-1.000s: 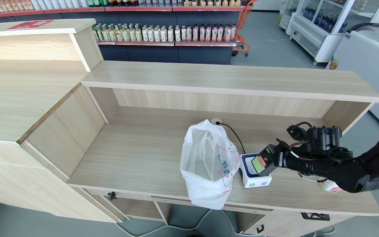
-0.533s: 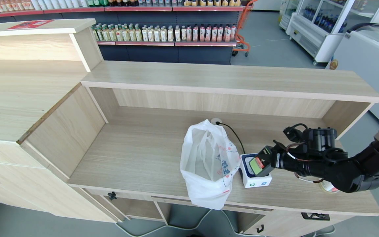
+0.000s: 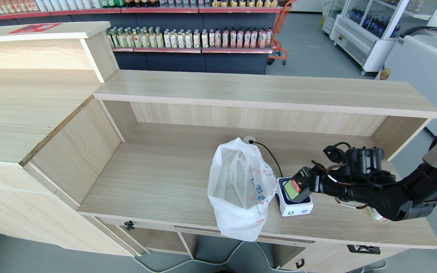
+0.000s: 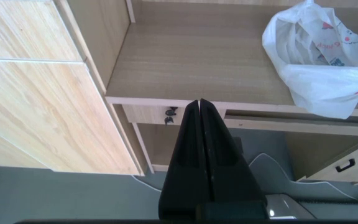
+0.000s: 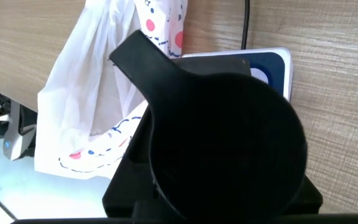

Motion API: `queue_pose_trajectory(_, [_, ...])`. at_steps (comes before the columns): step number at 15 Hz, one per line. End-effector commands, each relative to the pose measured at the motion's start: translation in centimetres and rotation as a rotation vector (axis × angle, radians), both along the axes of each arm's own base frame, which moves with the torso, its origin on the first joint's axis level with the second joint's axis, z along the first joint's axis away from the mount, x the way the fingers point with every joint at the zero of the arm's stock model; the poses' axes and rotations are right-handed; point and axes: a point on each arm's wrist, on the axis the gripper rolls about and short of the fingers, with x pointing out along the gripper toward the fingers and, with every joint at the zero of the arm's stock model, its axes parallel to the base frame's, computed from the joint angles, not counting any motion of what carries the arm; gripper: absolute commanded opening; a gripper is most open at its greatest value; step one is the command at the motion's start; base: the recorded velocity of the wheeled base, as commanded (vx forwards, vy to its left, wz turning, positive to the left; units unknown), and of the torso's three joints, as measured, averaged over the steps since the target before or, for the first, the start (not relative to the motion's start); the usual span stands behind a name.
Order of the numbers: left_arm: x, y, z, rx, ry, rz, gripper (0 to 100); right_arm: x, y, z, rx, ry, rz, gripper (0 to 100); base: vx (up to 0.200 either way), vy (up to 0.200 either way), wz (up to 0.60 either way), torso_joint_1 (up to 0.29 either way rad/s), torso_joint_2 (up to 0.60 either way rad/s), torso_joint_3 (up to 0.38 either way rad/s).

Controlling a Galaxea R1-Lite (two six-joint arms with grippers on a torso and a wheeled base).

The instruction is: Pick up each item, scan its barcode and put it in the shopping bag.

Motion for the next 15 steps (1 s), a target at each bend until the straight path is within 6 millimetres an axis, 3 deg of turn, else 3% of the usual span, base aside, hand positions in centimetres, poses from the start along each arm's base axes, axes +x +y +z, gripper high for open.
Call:
queue_pose_trajectory(1, [0.0, 0.0, 0.0, 0.0, 0.0, 0.0, 0, 0.1, 0.2, -0.3, 0.0, 0.006, 0.006, 0, 0.0, 0.0, 0.0, 0.0, 0.0, 0.0])
queue_pose_trajectory(12, [0.0, 0.0, 0.0, 0.0, 0.0, 0.0, 0, 0.4, 1.2, -1.3, 0.015, -0.001, 0.019, 0, 0.0, 0.0, 0.0, 0.0, 0.0, 0.0])
queue_pose_trajectory(14, [0.0, 0.0, 0.0, 0.0, 0.0, 0.0, 0, 0.2, 1.1, -0.6, 0.024, -0.015, 0.015, 0, 0.0, 0.0, 0.0, 0.0, 0.0, 0.0])
queue_pose_trajectory(15, [0.0, 0.0, 0.0, 0.0, 0.0, 0.0, 0, 0.0, 1.1, 0.8, 0.037, -0.048, 0.012, 0, 0.0, 0.0, 0.0, 0.0, 0.0, 0.0])
